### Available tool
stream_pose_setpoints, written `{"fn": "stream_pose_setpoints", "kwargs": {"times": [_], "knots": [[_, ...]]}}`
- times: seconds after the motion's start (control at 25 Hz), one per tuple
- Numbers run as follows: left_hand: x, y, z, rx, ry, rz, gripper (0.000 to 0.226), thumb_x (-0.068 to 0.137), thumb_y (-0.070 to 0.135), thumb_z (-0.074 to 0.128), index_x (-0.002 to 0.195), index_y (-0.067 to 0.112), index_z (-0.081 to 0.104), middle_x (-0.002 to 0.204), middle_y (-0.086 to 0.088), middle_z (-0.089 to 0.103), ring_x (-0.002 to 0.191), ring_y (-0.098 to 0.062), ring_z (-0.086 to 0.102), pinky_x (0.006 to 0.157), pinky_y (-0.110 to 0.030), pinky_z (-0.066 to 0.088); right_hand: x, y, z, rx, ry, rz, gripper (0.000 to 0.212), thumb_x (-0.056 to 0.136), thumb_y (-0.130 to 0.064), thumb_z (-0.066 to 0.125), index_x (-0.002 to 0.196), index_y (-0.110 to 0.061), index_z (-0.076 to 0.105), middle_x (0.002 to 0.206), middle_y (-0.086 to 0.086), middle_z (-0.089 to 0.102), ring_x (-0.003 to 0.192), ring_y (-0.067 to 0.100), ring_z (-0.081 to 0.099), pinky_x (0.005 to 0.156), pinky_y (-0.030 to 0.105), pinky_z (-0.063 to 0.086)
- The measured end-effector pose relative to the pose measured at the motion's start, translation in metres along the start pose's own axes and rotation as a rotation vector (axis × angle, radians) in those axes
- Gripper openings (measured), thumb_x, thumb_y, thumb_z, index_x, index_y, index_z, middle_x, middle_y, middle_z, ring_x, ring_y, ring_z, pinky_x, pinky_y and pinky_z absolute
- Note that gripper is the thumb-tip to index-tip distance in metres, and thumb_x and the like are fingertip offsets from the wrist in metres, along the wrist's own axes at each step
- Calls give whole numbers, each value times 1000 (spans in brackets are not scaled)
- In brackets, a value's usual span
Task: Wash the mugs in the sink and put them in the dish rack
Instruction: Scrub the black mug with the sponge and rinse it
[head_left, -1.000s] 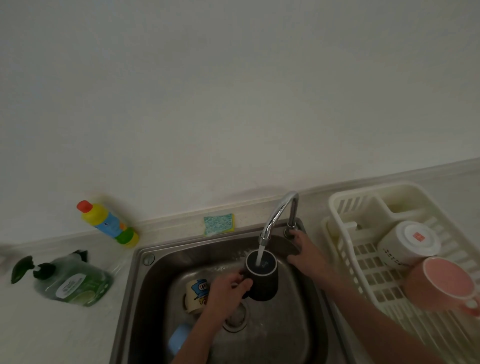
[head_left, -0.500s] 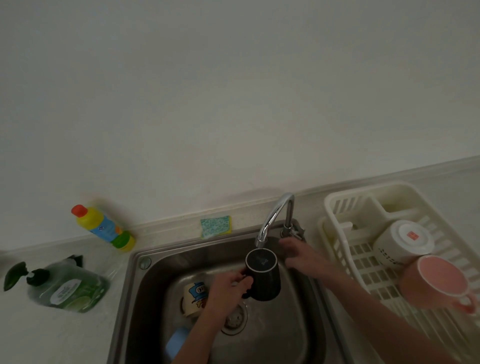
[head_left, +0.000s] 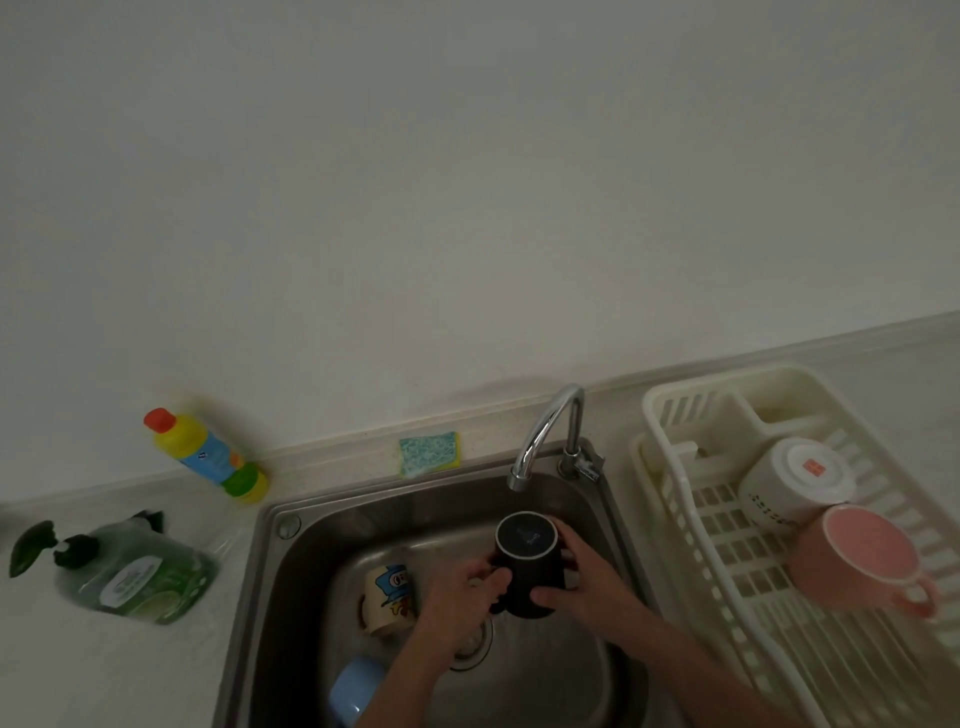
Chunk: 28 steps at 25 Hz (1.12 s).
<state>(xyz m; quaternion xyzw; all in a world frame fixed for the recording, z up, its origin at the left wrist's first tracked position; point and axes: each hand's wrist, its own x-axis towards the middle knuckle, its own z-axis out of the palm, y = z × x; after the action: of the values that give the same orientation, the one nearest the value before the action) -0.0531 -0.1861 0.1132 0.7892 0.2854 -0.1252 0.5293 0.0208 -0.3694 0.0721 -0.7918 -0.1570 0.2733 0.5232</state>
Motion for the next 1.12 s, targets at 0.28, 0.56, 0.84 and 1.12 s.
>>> {"fn": "stream_pose_setpoints", "kwargs": {"times": [0.28,0.56,0.84,1.12], "knots": [[-8,-5,0,-17,-25,-89,12,94,26,63,93,17,70,93,0,74,87,-11,71,84,-35,60,-5,-11,9,-22,-55,-8,76,77,-1,78,122,-46,36,122,-26,50,108,-27,46,85,1,40],[-22,-3,4,-51,5,-29,19,96,26,60,83,15,66,88,-2,72,87,-17,69,78,-24,55,-18,-15,16,104,-117,77,75,76,-5,82,133,-31,40,124,-14,56,106,-6,54,76,5,47],[-50,6,-15,-474,-88,5,14,94,9,59,107,4,59,116,-14,67,107,-29,67,85,-57,57,-32,-33,-14,138,-171,-2,86,57,-26,93,132,-31,49,127,-10,62,120,10,58,92,25,54],[-75,36,-4,-416,-377,204,48,91,2,64,135,14,50,137,-7,56,119,-32,61,87,-55,56,-73,-57,-66,85,-159,-114,80,60,-15,92,127,-27,49,125,-9,64,121,9,59,103,41,49]]}}
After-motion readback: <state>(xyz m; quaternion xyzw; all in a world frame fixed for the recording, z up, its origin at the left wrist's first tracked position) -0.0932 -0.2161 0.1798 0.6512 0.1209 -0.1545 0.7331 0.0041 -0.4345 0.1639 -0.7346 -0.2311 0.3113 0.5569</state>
